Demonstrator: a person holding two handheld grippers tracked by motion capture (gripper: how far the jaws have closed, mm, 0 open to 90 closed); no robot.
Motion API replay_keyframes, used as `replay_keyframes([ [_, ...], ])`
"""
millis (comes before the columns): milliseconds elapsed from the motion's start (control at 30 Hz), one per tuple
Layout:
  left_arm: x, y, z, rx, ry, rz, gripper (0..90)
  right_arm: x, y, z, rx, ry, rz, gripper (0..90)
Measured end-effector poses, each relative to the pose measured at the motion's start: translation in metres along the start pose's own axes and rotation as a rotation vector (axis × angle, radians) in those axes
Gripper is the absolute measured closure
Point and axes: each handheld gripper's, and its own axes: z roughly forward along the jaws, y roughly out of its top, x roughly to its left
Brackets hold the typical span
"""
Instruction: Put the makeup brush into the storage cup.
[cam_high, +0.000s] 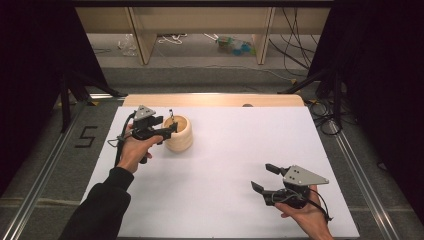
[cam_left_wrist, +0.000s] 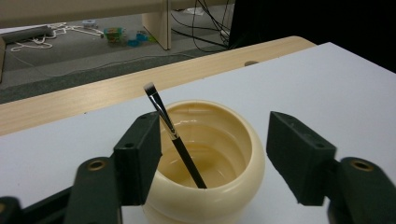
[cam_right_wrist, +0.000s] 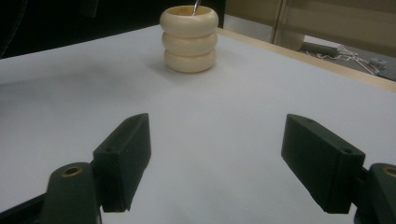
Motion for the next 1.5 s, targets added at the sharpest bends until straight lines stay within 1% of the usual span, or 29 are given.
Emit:
replay_keyframes([
  [33, -0.001, -0.001, -0.001, -0.006, -0.008, -0.006, 34.1, 0.000, 0.000, 0.000, 0.000, 0.000, -0.001, 25.3],
  [67, -0.002, -0.002, -0.002, -0.008, -0.012, 0.002, 33.6, 0.000, 0.000, 0.000, -0.001, 0.000, -0.001, 25.3],
  [167, -0.004, -0.003, -0.006, -0.021, -0.028, 0.003, 32.6, 0.000, 0.000, 0.000, 0.004, 0.000, 0.000, 25.3],
  [200, -0.007, -0.003, -0.008, -0.028, -0.033, -0.005, 32.1, 0.000, 0.000, 0.000, 0.003, 0.000, 0.000, 25.2],
  [233, -0.008, -0.003, -0.010, -0.034, -0.041, 0.011, 31.7, 0.000, 0.000, 0.000, 0.003, 0.000, 0.000, 25.2],
  [300, -0.012, -0.004, -0.013, -0.042, -0.049, 0.027, 31.5, 0.000, 0.000, 0.000, -0.001, -0.002, 0.000, 25.2],
  [333, -0.014, -0.004, -0.015, -0.039, -0.056, 0.033, 31.3, 0.001, 0.000, 0.000, 0.009, 0.003, 0.013, 25.2],
  [367, -0.015, -0.005, -0.016, -0.041, -0.064, 0.031, 30.8, 0.000, 0.000, 0.000, -0.001, -0.002, 0.001, 25.2],
  [400, -0.017, -0.005, -0.017, -0.046, -0.068, 0.038, 30.4, 0.000, 0.000, 0.000, -0.002, -0.002, 0.000, 25.2],
  [433, -0.019, -0.006, -0.019, -0.051, -0.074, 0.034, 30.0, 0.000, 0.000, 0.000, -0.004, -0.001, 0.001, 25.2],
  [467, -0.020, -0.006, -0.020, -0.055, -0.083, 0.041, 29.8, 0.000, 0.000, 0.000, -0.001, -0.002, 0.001, 25.1],
  [567, -0.025, -0.006, -0.023, -0.061, -0.094, 0.039, 28.1, 0.000, 0.000, 0.000, -0.002, -0.002, 0.000, 25.0],
  [600, -0.026, -0.006, -0.024, -0.064, -0.094, 0.055, 28.0, 0.000, 0.000, 0.000, -0.006, -0.003, -0.003, 25.1],
  [633, -0.028, -0.005, -0.025, -0.065, -0.097, 0.056, 27.8, 0.000, 0.001, 0.000, -0.006, -0.002, -0.006, 25.0],
  [667, -0.030, -0.006, -0.025, -0.062, -0.102, 0.056, 27.2, 0.001, 0.001, 0.000, -0.003, -0.002, -0.001, 25.0],
  [733, -0.032, -0.007, -0.025, -0.058, -0.107, 0.070, 26.5, 0.001, 0.000, -0.001, -0.006, -0.006, -0.001, 24.9],
  [900, -0.038, -0.012, -0.026, -0.047, -0.124, 0.083, 25.2, 0.001, 0.000, -0.001, -0.005, -0.004, 0.000, 24.6],
  [933, -0.038, -0.012, -0.026, -0.047, -0.129, 0.091, 25.0, 0.002, 0.000, -0.001, 0.008, 0.005, 0.017, 24.5],
  [967, -0.039, -0.013, -0.027, -0.047, -0.132, 0.085, 24.5, 0.001, 0.000, -0.001, 0.000, 0.000, 0.005, 24.4],
  [1033, -0.040, -0.014, -0.028, -0.051, -0.140, 0.092, 24.1, 0.001, 0.000, -0.001, -0.004, -0.005, 0.003, 24.1],
  [1067, -0.040, -0.015, -0.029, -0.048, -0.140, 0.094, 23.9, 0.001, 0.000, -0.001, -0.004, -0.005, 0.003, 24.1],
  [1100, -0.041, -0.015, -0.030, -0.041, -0.138, 0.098, 23.1, 0.002, 0.000, -0.001, 0.007, -0.001, 0.017, 24.1],
  [1133, -0.041, -0.016, -0.031, -0.044, -0.138, 0.102, 22.3, 0.001, 0.000, -0.001, -0.001, -0.006, 0.004, 24.0],
  [1200, -0.042, -0.017, -0.033, -0.046, -0.144, 0.096, 22.1, 0.001, 0.000, -0.001, -0.003, -0.007, 0.004, 23.8],
  [1333, -0.043, -0.020, -0.033, -0.045, -0.150, 0.099, 21.4, 0.001, 0.000, -0.001, -0.002, -0.008, 0.005, 23.6],
  [1400, -0.044, -0.021, -0.034, -0.043, -0.152, 0.113, 21.4, 0.001, 0.000, -0.001, -0.002, -0.008, 0.005, 23.6],
  [1433, -0.045, -0.022, -0.034, -0.043, -0.152, 0.102, 21.4, 0.001, 0.000, -0.001, -0.002, -0.008, 0.005, 23.6],
  [1467, -0.045, -0.022, -0.034, -0.044, -0.156, 0.110, 21.2, 0.001, 0.000, -0.001, -0.002, -0.008, 0.004, 23.6],
  [1500, -0.046, -0.023, -0.034, -0.048, -0.161, 0.108, 21.2, 0.001, 0.000, -0.001, -0.002, -0.008, 0.005, 23.6],
])
